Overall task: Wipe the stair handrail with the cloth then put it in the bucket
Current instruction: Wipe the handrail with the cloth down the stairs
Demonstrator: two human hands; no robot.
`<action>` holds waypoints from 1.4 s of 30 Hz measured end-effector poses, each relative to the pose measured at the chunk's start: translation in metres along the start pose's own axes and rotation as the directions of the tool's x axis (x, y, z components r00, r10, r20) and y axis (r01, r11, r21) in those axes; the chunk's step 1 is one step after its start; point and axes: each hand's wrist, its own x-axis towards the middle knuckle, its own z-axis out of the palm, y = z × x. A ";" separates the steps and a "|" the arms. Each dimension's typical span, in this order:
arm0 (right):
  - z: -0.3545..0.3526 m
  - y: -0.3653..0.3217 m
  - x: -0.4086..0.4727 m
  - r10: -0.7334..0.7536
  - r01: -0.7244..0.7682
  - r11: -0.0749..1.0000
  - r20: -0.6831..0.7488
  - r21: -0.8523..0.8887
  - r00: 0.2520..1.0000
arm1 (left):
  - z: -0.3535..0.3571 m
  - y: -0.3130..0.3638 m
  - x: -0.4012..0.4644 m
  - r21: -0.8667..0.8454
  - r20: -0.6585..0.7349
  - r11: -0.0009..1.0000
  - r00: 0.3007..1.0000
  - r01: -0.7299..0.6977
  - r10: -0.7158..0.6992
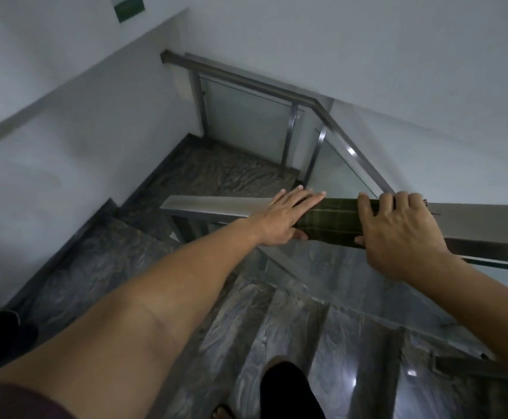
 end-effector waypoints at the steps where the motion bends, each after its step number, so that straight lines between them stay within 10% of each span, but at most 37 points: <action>1: 0.000 -0.011 0.008 0.000 0.000 1.000 -0.005 0.000 1.000 | 0.002 -0.014 -0.004 -0.002 -0.005 1.000 1.000 0.007 -0.007; 24: -0.003 -0.294 0.222 -0.024 0.022 0.997 0.033 0.079 0.999 | 0.065 -0.343 -0.097 -0.041 0.018 0.996 0.997 0.078 -0.077; 42: 0.011 -0.424 0.307 0.121 -0.118 0.987 -0.023 0.108 0.992 | 0.103 -0.491 -0.120 -0.139 0.000 0.982 0.991 -0.129 0.131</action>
